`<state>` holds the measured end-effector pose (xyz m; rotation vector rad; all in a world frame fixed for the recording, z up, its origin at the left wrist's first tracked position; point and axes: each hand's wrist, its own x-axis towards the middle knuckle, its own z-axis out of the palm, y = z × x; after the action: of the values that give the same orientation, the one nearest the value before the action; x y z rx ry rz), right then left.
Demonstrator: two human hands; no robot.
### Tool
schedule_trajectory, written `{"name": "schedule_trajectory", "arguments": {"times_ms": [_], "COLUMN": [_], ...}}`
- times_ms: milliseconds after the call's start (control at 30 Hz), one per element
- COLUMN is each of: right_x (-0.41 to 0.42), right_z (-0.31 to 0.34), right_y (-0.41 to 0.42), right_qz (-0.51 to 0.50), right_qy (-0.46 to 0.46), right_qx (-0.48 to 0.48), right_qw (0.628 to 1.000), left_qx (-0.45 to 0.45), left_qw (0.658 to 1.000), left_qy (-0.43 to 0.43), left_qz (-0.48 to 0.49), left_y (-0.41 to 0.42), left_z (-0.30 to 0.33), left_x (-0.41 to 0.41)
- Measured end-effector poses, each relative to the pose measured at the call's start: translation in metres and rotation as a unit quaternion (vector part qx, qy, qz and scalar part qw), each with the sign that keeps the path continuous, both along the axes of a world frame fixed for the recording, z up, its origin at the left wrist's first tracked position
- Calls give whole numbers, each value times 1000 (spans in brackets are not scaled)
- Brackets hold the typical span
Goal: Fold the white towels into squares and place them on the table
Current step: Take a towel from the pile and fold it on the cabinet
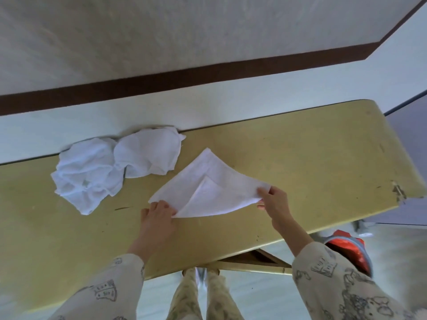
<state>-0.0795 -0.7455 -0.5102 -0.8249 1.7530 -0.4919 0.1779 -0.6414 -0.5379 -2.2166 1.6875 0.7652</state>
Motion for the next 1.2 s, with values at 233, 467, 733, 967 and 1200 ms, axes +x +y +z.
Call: {"name": "schedule_trajectory", "arguments": {"times_ms": [233,467,733,967,1200], "right_x": [-9,-22,-17,-9,-24], "right_z": [-15,-12,49,136,162], "right_y": [43,52,8,-64,-63], "right_qz": [4,69,48,83,99], "right_qy": [13,57,-17,-89,103], "right_qx": [58,13,-66,-178,-327], "right_qw": [998,996,997,977,934], "left_qx": [-145,-113,-139,-305,-348], "left_qw": [985,980,949,918,905], "left_qy": [93,162,265,230,236], "left_qz": [-15,-25,105,102,61], "left_y": [-49,-64,-83,-145,-137], "left_z": [-15,-38,36,155,182], "left_x": [-53,-75,-33,5,6]}}
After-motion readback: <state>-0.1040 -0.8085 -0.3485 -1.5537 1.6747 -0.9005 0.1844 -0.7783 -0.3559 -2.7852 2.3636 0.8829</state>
